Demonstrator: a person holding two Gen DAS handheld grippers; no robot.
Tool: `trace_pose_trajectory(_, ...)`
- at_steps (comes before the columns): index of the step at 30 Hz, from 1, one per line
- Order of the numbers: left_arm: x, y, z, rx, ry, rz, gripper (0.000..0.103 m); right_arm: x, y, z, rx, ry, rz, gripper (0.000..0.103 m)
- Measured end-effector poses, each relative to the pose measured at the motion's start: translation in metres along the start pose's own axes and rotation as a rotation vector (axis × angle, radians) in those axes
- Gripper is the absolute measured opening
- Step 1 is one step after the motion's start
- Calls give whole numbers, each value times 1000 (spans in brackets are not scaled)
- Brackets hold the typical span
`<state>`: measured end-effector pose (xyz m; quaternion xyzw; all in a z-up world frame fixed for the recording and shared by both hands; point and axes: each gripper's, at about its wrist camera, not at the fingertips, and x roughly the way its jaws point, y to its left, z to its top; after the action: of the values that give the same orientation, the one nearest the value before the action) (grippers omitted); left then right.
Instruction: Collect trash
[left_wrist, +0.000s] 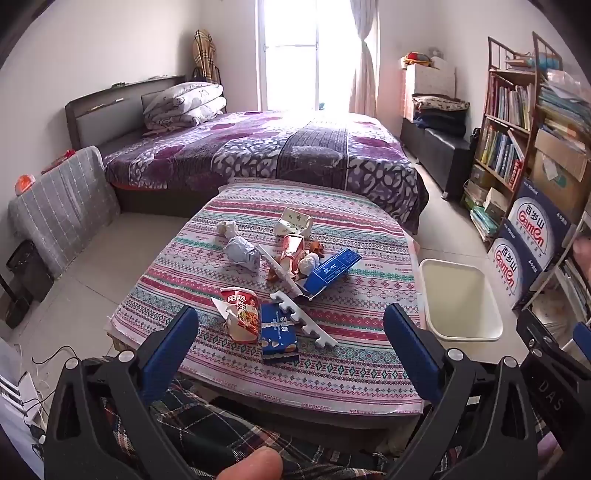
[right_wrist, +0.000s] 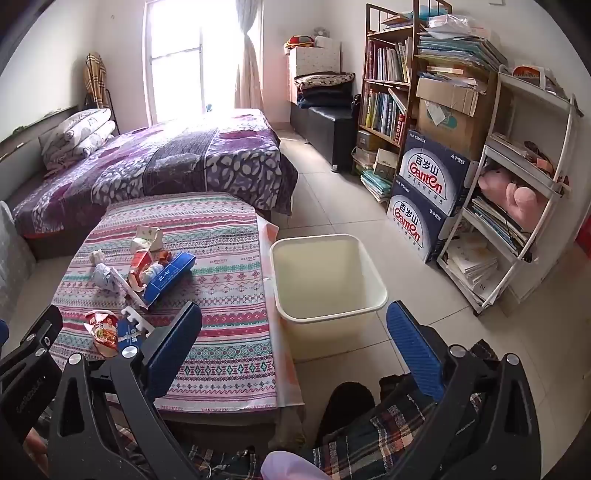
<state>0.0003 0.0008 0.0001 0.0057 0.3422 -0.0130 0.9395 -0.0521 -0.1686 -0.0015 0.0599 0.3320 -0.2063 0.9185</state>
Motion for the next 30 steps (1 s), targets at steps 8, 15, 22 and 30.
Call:
trace_pose_trajectory(8,0,-3,0,10,1,7,97,-2,1,1,-7,-2,-6,96)
trace_pose_trajectory(15,-1,2,-2,4,-2,6,97,0,2,2,-19,-12,-18,96)
trace_pose_trajectory(22,2,0,-2,3,15,12,97,0,7,0,-19,-10,-19,96)
trace_pose_trajectory(30,1,3,-2,-7,17,15,97,-2,5,0,-32,-16,-20,96)
